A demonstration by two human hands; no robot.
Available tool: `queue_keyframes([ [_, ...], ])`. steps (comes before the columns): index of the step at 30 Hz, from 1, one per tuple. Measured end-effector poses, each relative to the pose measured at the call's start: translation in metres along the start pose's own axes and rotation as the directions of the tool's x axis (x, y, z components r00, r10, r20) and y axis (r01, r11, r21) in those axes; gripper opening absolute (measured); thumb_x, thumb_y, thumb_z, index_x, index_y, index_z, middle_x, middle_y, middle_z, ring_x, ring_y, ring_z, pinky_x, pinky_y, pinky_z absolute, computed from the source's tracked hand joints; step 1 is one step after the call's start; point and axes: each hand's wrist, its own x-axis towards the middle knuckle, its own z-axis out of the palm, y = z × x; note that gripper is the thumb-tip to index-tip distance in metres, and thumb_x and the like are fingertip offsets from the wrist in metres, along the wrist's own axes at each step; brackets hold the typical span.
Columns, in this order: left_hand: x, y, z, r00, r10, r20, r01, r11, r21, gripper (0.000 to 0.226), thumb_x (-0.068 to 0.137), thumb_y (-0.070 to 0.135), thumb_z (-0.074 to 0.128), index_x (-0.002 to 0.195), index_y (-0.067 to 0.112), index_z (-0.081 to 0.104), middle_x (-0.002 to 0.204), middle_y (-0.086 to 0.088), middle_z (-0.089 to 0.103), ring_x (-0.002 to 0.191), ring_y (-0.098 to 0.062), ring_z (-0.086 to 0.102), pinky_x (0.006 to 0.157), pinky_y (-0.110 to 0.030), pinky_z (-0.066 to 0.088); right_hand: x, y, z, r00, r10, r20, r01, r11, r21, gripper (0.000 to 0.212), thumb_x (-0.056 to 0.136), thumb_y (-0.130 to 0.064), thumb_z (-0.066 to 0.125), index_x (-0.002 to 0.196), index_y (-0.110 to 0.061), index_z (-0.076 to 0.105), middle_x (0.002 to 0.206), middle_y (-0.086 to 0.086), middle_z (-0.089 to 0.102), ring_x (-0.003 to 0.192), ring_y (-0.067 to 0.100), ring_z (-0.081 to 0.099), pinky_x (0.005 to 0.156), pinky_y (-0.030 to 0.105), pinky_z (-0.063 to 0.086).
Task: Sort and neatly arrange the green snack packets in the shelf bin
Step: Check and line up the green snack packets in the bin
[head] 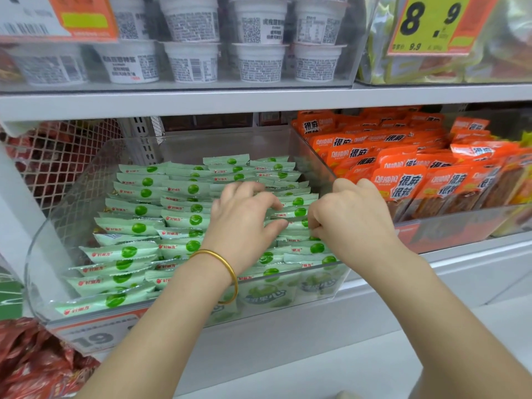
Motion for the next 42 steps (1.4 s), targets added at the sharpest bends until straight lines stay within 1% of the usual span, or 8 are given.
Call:
queue_keyframes([
  [9, 0.004, -0.003, 0.003, 0.999, -0.019, 0.049, 0.020, 0.999, -0.034, 0.034, 0.087, 0.040, 0.057, 0.119, 0.029, 0.051, 0.134, 0.005, 0.043, 0.130, -0.019, 0.027, 0.108, -0.036, 0.026, 0.006, -0.003, -0.009, 0.992, 0.047, -0.114, -0.036, 0.995, 0.090, 0.023, 0.084, -0.011, 0.061, 0.100, -0.027, 0.066, 0.089, -0.001, 0.058, 0.097, 0.022, 0.053, 0.070, 0.031, 0.037],
  [18, 0.005, -0.007, 0.003, 0.998, -0.010, 0.062, 0.013, 0.999, -0.052, 0.037, 0.086, 0.042, 0.058, 0.120, 0.030, 0.052, 0.132, 0.006, 0.044, 0.128, -0.017, 0.028, 0.107, -0.033, 0.026, 0.030, -0.010, 0.006, 0.999, 0.012, 0.052, -0.018, 0.993, 0.113, 0.012, 0.086, -0.013, 0.062, 0.093, -0.023, 0.062, 0.097, -0.003, 0.064, 0.095, 0.022, 0.061, 0.063, 0.028, 0.034],
  [27, 0.006, -0.005, 0.001, 0.997, -0.017, 0.070, 0.019, 0.999, -0.034, 0.046, 0.087, 0.041, 0.058, 0.129, 0.027, 0.045, 0.137, 0.005, 0.041, 0.130, -0.017, 0.028, 0.107, -0.032, 0.026, 0.021, -0.008, 0.005, 0.998, -0.043, -0.036, 0.047, 0.990, 0.135, 0.036, 0.080, 0.003, 0.054, 0.091, -0.015, 0.024, 0.074, -0.002, 0.043, 0.065, 0.024, 0.035, 0.067, 0.031, 0.026],
  [30, 0.006, -0.005, 0.003, 0.997, -0.028, 0.073, 0.030, 0.999, -0.025, 0.052, 0.087, 0.042, 0.058, 0.133, 0.023, 0.042, 0.138, 0.003, 0.040, 0.130, -0.018, 0.028, 0.107, -0.032, 0.027, 0.019, -0.007, 0.002, 0.995, -0.009, -0.103, 0.026, 0.987, 0.160, 0.034, 0.083, 0.001, 0.055, 0.093, -0.017, 0.027, 0.074, -0.003, 0.041, 0.067, 0.024, 0.035, 0.056, 0.030, 0.021],
  [34, 0.004, -0.005, 0.000, 0.999, -0.033, -0.031, 0.026, 0.980, -0.198, 0.061, 0.081, 0.037, 0.068, 0.134, 0.022, 0.040, 0.127, 0.008, 0.049, 0.123, -0.012, 0.036, 0.101, -0.023, 0.031, 0.014, -0.001, -0.001, 0.916, 0.065, -0.396, 0.020, 0.978, 0.206, 0.018, 0.075, -0.004, 0.070, 0.085, -0.012, 0.057, 0.062, 0.000, 0.056, 0.059, 0.027, 0.052, 0.050, 0.027, 0.024],
  [36, 0.002, -0.004, -0.006, 0.996, -0.016, -0.092, -0.014, 0.949, -0.314, 0.056, 0.079, 0.034, 0.071, 0.128, 0.024, 0.046, 0.113, 0.018, 0.049, 0.113, -0.001, 0.039, 0.089, -0.009, 0.028, 0.012, 0.003, -0.002, 0.834, 0.093, -0.543, 0.099, 0.944, 0.315, 0.002, 0.081, -0.011, 0.062, 0.083, -0.012, 0.062, 0.065, 0.002, 0.061, 0.062, 0.028, 0.057, 0.050, 0.030, 0.038],
  [38, 0.000, -0.002, -0.013, 0.993, 0.021, -0.116, -0.070, 0.896, -0.438, 0.041, 0.078, 0.029, 0.071, 0.116, 0.030, 0.053, 0.104, 0.026, 0.053, 0.102, 0.005, 0.049, 0.085, -0.004, 0.034, 0.010, 0.005, -0.005, 0.799, 0.160, -0.579, 0.157, 0.875, 0.458, 0.010, 0.088, -0.017, 0.055, 0.089, -0.013, 0.064, 0.075, -0.001, 0.065, 0.072, 0.024, 0.059, 0.059, 0.037, 0.046],
  [42, -0.007, -0.001, -0.026, 0.992, 0.014, -0.122, -0.097, 0.704, -0.704, 0.029, 0.081, 0.008, 0.068, 0.097, 0.031, 0.060, 0.099, 0.010, 0.069, 0.094, -0.004, 0.064, 0.086, -0.021, 0.049, 0.011, 0.002, -0.012, 0.806, 0.333, -0.490, 0.246, 0.565, 0.788, 0.011, 0.088, -0.016, 0.058, 0.095, -0.016, 0.066, 0.083, -0.012, 0.063, 0.081, 0.003, 0.058, 0.073, 0.022, 0.047],
])
